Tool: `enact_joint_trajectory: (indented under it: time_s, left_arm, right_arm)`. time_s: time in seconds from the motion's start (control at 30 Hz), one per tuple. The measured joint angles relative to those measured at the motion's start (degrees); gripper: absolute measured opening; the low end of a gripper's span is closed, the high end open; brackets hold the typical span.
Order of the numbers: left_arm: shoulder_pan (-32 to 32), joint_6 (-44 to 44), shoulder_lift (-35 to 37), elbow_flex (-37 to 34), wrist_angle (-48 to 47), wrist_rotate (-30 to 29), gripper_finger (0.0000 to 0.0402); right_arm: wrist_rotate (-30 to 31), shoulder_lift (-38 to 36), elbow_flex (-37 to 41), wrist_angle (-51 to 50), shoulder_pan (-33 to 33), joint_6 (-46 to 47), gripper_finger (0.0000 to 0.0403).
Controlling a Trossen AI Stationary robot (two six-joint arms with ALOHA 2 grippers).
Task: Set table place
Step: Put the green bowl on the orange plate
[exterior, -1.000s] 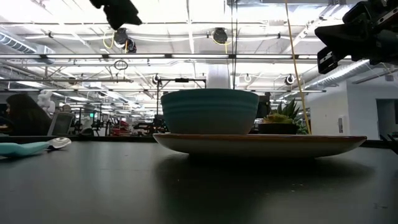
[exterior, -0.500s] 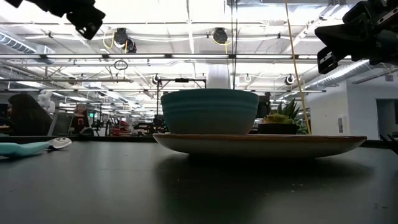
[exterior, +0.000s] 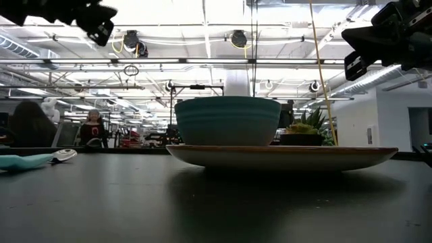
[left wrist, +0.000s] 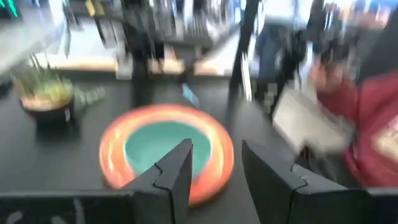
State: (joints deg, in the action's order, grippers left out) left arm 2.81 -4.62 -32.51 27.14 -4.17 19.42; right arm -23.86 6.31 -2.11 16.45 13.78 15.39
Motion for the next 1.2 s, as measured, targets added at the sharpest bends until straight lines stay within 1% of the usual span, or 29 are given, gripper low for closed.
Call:
enact_joint_trajectory:
  time_s: [0.07, 0.13, 0.3, 0.6, 0.77, 0.87, 1.0, 1.1, 1.2]
  left_arm:
    - [0.0, -2.1, 0.0, -2.2, 5.6, -0.2, 0.0143]
    - [0.0, -3.1, 0.0, -3.9, 7.5, -0.9, 0.0143]
    - [-0.8, -1.7, 0.0, -7.2, 6.8, -5.6, 0.0143]
    - [-1.1, 3.5, 0.3, -7.9, 5.5, -6.1, 0.0143]
    - [-1.1, 6.2, 0.4, -8.0, 0.1, -8.3, 0.0143]
    - [-1.0, 7.4, 0.5, -9.6, 0.9, -8.7, 0.0143]
    - [-1.0, 7.8, 1.8, -13.7, 3.2, -9.9, 0.0143]
    - [-1.0, 7.6, 3.6, -17.4, 6.7, -10.1, 0.0143]
    - [-1.0, 8.6, 6.1, -19.7, 7.6, -10.9, 0.0143]
  right_arm:
    - [0.0, 0.0, 0.0, 0.0, 0.0, 0.0, 0.0000]
    - [0.0, 0.0, 0.0, 0.0, 0.0, 0.0, 0.0000]
    - [0.0, 0.0, 0.0, 0.0, 0.0, 0.0, 0.0000]
    - [0.0, 0.0, 0.0, 0.0, 0.0, -0.2, 0.0000]
    - [0.0, 0.0, 0.0, 0.0, 0.0, -0.2, 0.0000]
    - [0.0, 0.0, 0.0, 0.0, 0.0, -0.2, 0.0000]
    - [0.0, 0.0, 0.0, 0.2, 0.0, 0.6, 0.0000]
    - [0.0, 0.0, 0.0, 0.4, 0.0, 0.8, 0.0000]
    - [0.0, 0.0, 0.0, 2.1, 0.0, 1.4, 0.0000]
